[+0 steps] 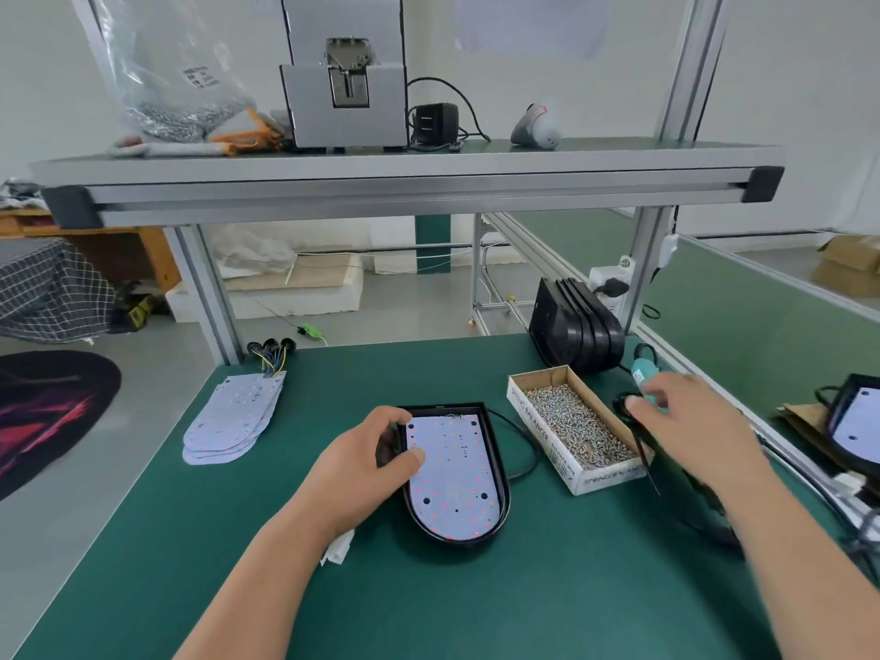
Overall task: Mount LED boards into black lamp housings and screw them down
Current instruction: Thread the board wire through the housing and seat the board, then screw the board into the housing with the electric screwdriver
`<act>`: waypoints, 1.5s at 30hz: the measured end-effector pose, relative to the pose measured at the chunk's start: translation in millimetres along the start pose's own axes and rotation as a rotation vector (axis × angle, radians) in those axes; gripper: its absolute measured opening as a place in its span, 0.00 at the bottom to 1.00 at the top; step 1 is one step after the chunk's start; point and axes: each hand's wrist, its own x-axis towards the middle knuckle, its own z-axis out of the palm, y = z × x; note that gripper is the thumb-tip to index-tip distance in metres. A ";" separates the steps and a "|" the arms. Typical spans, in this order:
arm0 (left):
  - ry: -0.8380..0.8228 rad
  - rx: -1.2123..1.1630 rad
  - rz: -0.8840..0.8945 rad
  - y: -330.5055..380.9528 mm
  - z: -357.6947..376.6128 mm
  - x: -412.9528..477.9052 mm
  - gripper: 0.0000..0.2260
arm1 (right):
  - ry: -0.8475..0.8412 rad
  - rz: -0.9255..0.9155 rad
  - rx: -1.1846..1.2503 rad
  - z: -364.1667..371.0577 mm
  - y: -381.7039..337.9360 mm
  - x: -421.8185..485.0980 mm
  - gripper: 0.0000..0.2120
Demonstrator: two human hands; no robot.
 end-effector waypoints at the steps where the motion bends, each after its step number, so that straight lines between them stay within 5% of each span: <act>1: -0.005 0.008 0.009 1.0 0.0 0.1 0.21 | -0.019 0.038 -0.031 0.8 13.6 -2.7 0.17; 5: -0.014 0.028 0.027 4.4 0.9 -1.4 0.26 | -0.073 0.125 -0.060 3.3 42.0 -10.4 0.27; 12: 0.004 0.055 0.028 8.8 0.8 -2.5 0.33 | -0.170 0.128 -0.073 2.9 42.8 -6.9 0.16; 15: 0.011 0.050 0.028 9.3 0.6 -1.7 0.33 | -0.137 0.181 0.230 -0.1 47.7 -3.8 0.12; 19: 0.149 0.195 0.085 13.3 1.1 1.8 0.33 | -0.075 0.278 0.957 -6.0 41.6 -5.8 0.11; 24: 0.361 0.357 0.308 50.1 9.8 0.2 0.20 | -0.162 0.360 1.526 -5.7 11.1 -12.3 0.13; 32: -0.102 0.657 0.468 122.4 79.1 11.5 0.12 | -0.182 0.222 1.750 0.3 -12.5 -21.9 0.08; 45: -0.253 0.845 0.376 164.4 145.5 67.4 0.07 | -0.125 0.210 1.757 3.0 -10.8 -22.8 0.08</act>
